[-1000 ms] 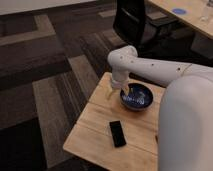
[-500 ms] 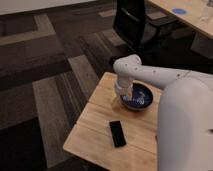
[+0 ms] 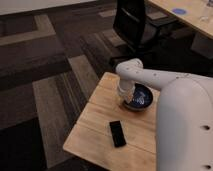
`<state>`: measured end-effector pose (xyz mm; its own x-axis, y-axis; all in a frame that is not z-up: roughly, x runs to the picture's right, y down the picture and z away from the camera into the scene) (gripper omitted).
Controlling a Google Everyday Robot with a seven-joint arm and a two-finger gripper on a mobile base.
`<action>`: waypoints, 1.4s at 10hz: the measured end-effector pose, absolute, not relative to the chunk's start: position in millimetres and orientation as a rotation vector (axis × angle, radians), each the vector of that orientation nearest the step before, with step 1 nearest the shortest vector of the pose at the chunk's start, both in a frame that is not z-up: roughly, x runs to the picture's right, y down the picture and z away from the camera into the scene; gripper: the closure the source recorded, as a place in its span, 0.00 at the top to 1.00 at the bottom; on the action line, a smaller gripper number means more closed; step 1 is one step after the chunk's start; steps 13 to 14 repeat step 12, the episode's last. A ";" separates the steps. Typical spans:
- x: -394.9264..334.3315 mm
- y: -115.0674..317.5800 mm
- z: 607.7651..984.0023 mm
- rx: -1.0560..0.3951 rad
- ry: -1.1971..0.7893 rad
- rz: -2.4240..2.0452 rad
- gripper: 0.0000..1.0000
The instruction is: Pick up the ceramic bowl
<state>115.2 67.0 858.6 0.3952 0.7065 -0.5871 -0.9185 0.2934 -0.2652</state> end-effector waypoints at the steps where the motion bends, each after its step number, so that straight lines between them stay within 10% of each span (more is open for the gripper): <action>1: 119.4 60.4 853.7 -0.606 0.400 1.114 0.01; 14: 157.3 -57.4 765.4 -0.290 0.497 1.094 0.00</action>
